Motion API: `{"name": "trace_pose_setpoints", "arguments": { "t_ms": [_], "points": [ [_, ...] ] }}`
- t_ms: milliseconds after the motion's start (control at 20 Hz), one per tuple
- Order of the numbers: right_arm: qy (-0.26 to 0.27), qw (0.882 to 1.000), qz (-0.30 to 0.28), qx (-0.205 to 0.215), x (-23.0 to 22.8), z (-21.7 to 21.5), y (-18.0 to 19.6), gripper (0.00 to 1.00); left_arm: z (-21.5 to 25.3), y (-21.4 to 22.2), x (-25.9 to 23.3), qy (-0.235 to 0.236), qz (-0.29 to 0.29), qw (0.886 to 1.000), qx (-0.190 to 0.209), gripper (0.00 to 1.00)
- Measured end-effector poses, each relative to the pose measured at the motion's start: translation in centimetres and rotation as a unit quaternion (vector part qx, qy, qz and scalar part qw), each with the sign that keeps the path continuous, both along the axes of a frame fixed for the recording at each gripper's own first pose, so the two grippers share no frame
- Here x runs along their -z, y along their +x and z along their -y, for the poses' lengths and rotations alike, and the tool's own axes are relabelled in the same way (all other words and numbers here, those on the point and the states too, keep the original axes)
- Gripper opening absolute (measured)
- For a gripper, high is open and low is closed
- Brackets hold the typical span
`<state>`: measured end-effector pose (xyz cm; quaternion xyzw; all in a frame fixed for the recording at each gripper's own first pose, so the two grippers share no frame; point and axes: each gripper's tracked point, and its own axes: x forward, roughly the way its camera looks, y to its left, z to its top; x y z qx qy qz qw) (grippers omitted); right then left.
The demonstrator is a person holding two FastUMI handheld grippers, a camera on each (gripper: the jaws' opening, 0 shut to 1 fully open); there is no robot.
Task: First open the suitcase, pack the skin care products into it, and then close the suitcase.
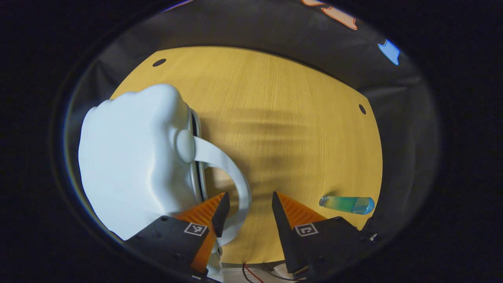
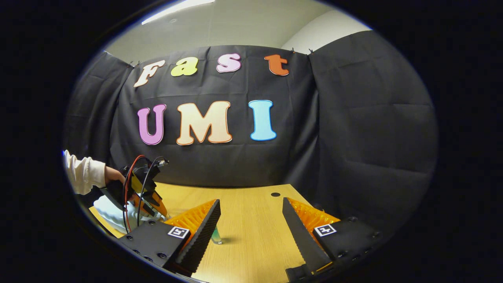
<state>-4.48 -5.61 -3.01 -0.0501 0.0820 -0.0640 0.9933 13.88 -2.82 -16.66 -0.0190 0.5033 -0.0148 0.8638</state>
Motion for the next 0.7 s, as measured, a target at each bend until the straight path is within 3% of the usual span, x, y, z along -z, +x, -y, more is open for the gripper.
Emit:
{"name": "trace_pose_setpoints", "arguments": {
  "t_ms": [50, 250, 700],
  "points": [
    [0.0, 1.0, -0.002, 0.002, 0.1, 0.1, -0.1, 0.99, 0.0, 0.2, 0.1, 0.002, -0.003, 1.0, -0.001, 0.66],
    [-0.004, 1.0, -0.01, 0.007, 0.5, 0.5, -0.3, 0.99, -0.4, 0.3, 1.1, 0.007, -0.022, 1.0, -0.008, 0.44],
    [-0.012, 1.0, -0.022, 0.012, 1.1, 1.1, 0.1, 0.99, -0.8, 0.8, 2.5, -0.001, -0.046, 0.999, -0.02, 0.1]
  ]
}}
